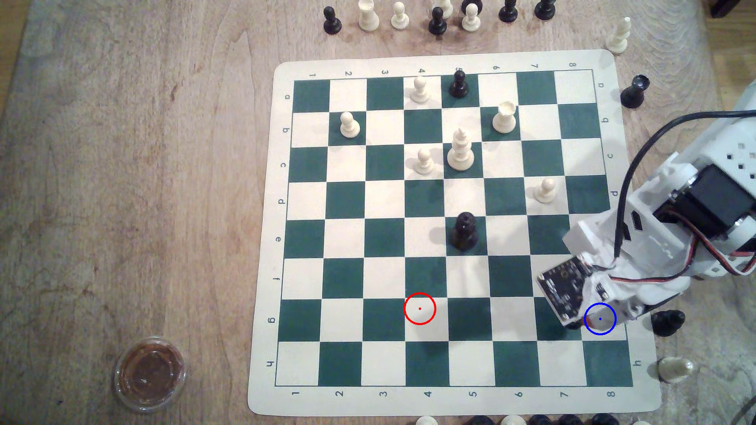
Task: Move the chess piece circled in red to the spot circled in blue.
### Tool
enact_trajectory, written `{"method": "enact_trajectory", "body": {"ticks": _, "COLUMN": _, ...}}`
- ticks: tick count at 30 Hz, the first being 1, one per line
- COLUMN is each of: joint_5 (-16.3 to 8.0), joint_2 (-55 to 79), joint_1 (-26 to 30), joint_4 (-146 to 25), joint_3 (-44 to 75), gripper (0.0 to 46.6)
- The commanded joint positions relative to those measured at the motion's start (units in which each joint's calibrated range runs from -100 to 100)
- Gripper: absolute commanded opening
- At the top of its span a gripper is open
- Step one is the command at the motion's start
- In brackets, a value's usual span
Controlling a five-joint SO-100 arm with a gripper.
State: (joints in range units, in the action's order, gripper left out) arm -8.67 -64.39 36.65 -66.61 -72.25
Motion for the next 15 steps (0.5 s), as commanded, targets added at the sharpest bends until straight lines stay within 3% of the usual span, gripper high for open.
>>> {"method": "enact_trajectory", "body": {"ticks": 1, "joint_5": -0.1, "joint_2": -2.9, "joint_1": 1.6, "joint_4": -0.5, "joint_3": -1.4, "gripper": 0.3}}
{"method": "enact_trajectory", "body": {"ticks": 4, "joint_5": -0.8, "joint_2": -6.2, "joint_1": 4.6, "joint_4": -0.6, "joint_3": -5.0, "gripper": 0.3}}
{"method": "enact_trajectory", "body": {"ticks": 15, "joint_5": -0.9, "joint_2": -6.8, "joint_1": 6.2, "joint_4": -1.9, "joint_3": -7.2, "gripper": 0.3}}
